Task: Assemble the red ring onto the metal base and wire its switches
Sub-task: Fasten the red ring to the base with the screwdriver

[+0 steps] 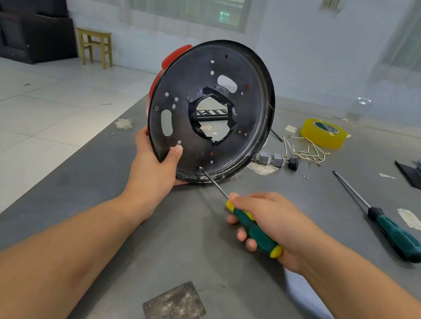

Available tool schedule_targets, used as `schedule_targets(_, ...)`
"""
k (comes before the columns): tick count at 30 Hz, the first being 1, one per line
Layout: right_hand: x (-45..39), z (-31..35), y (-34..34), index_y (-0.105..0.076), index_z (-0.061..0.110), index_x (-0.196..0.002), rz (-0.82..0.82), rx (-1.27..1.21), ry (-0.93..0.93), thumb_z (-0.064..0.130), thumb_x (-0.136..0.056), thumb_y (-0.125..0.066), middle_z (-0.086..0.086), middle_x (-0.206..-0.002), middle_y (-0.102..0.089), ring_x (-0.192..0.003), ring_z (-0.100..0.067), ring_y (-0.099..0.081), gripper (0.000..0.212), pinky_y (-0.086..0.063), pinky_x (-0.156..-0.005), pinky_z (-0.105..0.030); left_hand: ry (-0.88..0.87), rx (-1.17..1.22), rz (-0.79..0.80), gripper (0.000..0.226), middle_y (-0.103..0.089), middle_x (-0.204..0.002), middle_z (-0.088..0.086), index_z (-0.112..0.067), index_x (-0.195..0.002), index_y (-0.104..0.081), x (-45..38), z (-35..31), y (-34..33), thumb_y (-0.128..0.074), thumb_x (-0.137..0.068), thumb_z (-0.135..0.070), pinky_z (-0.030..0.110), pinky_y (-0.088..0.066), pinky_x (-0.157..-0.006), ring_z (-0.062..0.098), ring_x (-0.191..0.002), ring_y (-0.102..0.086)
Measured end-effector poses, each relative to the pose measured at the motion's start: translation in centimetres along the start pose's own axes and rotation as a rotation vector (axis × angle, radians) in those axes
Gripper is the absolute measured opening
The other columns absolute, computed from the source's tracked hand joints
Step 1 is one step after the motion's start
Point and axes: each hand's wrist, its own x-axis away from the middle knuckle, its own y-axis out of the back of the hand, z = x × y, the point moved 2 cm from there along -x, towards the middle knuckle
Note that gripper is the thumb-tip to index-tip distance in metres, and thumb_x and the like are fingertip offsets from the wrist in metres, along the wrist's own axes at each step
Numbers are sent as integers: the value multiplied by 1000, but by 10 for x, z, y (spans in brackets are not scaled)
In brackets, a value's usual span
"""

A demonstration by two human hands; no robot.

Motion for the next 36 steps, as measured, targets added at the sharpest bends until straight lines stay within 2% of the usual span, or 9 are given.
schedule_targets(4,1,1,2,-59,-1,-110,-42,15,-29,18,-85,-82,-12,-69,-60,-46,-14,-57,39,-50,-43,-22,10,-4,3,47,-64,-131,-9,-35,-139,-39,1,-2,0,-63,-104,-14,52,-66,-75,20,-113,-71)
schedule_targets(7,0,1,4,-65,-3,-100,-13,22,-20,27,-95,-72,-8,-70,-66,-52,-17,-63,31,-52,-45,-25,10,-15,-3,49,-64,-133,-9,-33,-142,-39,2,-2,0,-64,-104,-15,54,-66,-76,20,-113,-71)
schedule_targets(11,-3,-1,4,-68,-2,-107,9,61,-25,35,-103,-58,-4,-67,-71,-47,-14,-57,38,-45,-40,-23,-2,-55,-1,55,-64,-132,-14,-35,-147,-35,2,-3,0,-64,-104,-17,52,-66,-76,20,-117,-69)
schedule_targets(15,-6,-1,4,-64,10,-93,-113,307,73,42,-88,-75,-1,-52,-64,-38,-16,-52,34,-43,-40,-22,-18,-98,-15,56,-64,-126,-18,-35,-149,-34,3,-4,0,-64,-104,-18,49,-67,-76,21,-116,-69)
schedule_targets(20,-8,2,8,-67,11,-82,-247,497,177,44,-90,-72,-1,-52,-68,-40,-16,-62,34,-51,-42,-23,-72,-210,-28,54,-61,-116,-26,-29,-148,-33,7,-8,0,-64,-104,-21,57,-59,-95,26,-117,-68)
schedule_targets(25,-4,2,8,-68,4,-101,-42,32,-43,39,-102,-59,1,-62,-68,-43,-10,-54,36,-43,-39,-20,-163,-311,-29,53,-59,-109,-31,-28,-148,-34,13,-13,-4,-63,-104,-20,47,-57,-101,-4,-100,-65)
schedule_targets(27,-3,3,7,-67,6,-105,9,-71,-71,37,-103,-58,-2,-68,-69,-45,-10,-53,33,-42,-38,-20,-151,-294,-25,53,-59,-110,-30,-28,-147,-34,14,-14,-5,-63,-104,-19,51,-58,-99,10,-105,-68)
schedule_targets(32,-10,-1,5,-57,17,-101,-140,356,112,35,-81,-78,-5,-64,-69,-41,-17,-53,34,-42,-39,-23,-94,-244,-44,53,-66,-123,-11,-26,-147,-34,12,-13,-4,-63,-104,-17,57,-56,-100,27,-119,-67)
schedule_targets(36,-11,-1,10,-56,25,-93,-275,580,278,36,-83,-72,-2,-64,-71,-55,-21,-70,21,-58,-48,-34,-71,-233,-65,55,-66,-132,0,-26,-149,-33,9,-11,-3,-62,-104,-17,57,-56,-101,28,-120,-67)
